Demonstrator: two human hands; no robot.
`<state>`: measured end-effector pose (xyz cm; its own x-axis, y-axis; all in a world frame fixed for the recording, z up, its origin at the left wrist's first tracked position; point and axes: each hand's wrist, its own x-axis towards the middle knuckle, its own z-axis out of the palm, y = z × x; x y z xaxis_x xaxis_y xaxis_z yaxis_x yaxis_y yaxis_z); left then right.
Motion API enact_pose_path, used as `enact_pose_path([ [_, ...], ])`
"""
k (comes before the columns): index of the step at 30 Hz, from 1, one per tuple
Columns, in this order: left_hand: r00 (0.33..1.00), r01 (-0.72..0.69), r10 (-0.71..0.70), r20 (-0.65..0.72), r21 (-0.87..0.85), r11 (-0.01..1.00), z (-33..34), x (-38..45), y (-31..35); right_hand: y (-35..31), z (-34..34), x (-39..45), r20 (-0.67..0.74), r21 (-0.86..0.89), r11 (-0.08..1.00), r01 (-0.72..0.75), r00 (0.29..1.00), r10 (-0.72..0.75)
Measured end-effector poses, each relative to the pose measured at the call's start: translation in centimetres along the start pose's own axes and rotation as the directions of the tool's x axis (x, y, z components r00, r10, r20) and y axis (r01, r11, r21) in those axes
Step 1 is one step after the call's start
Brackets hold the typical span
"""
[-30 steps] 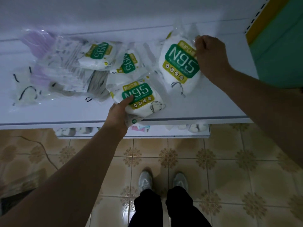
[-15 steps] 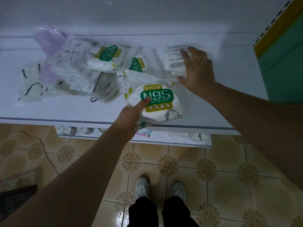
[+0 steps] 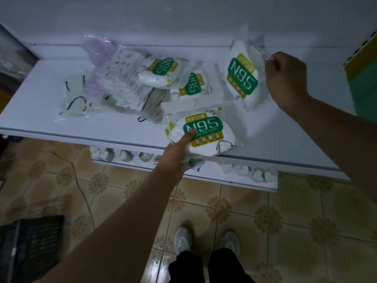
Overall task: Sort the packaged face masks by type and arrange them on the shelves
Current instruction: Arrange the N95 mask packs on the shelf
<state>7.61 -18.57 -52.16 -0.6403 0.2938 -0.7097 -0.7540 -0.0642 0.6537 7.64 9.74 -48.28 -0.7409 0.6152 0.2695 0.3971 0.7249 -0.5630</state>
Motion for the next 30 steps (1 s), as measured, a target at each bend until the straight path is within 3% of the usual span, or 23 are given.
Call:
enact_pose_path([
  [1,1.000,0.001,-0.001,-0.010,-0.009,1.000,-0.4,-0.4,0.1,-0.7,-1.2,-0.2,0.076,0.145,0.988,-0.061,0.996,0.050],
  [3,0.999,0.003,-0.004,-0.037,-0.015,1.000,-0.9,-1.1,0.6,-2.2,-3.6,-1.1,0.306,0.460,0.850,-0.256,0.945,0.119],
  [4,0.999,-0.001,0.000,-0.046,-0.019,1.000,-1.0,-1.5,0.9,-2.6,-4.7,-1.6,0.384,0.521,0.796,-0.308,0.918,0.103],
  [8,0.999,-0.050,0.049,-0.015,-0.022,0.999,-0.2,-3.8,2.8,-4.4,-7.3,-4.2,0.403,0.504,0.816,-0.283,0.913,0.068],
  [12,0.974,-0.070,0.047,0.221,0.098,0.993,0.3,-9.0,3.1,-7.4,-7.7,-10.3,0.454,0.347,0.911,-0.221,0.890,0.042],
  [19,0.919,-0.129,0.073,0.387,0.118,0.985,-2.9,-22.4,5.4,-16.5,-14.3,-18.3,0.192,0.209,0.962,-0.176,0.972,0.137],
  [22,0.920,-0.215,0.148,0.363,0.152,0.965,-5.1,-28.5,7.1,-22.8,-18.2,-20.4,0.203,0.269,0.954,-0.135,0.976,0.081],
  [26,0.949,-0.264,0.254,0.187,0.030,0.964,-11.5,-34.3,9.2,-30.8,-22.3,-23.2,0.409,0.551,0.809,-0.202,0.911,-0.051],
  [30,0.922,-0.368,0.378,0.084,-0.111,0.923,-16.5,-38.3,13.3,-37.4,-22.9,-24.8,0.564,0.441,0.897,-0.033,0.788,-0.248],
])
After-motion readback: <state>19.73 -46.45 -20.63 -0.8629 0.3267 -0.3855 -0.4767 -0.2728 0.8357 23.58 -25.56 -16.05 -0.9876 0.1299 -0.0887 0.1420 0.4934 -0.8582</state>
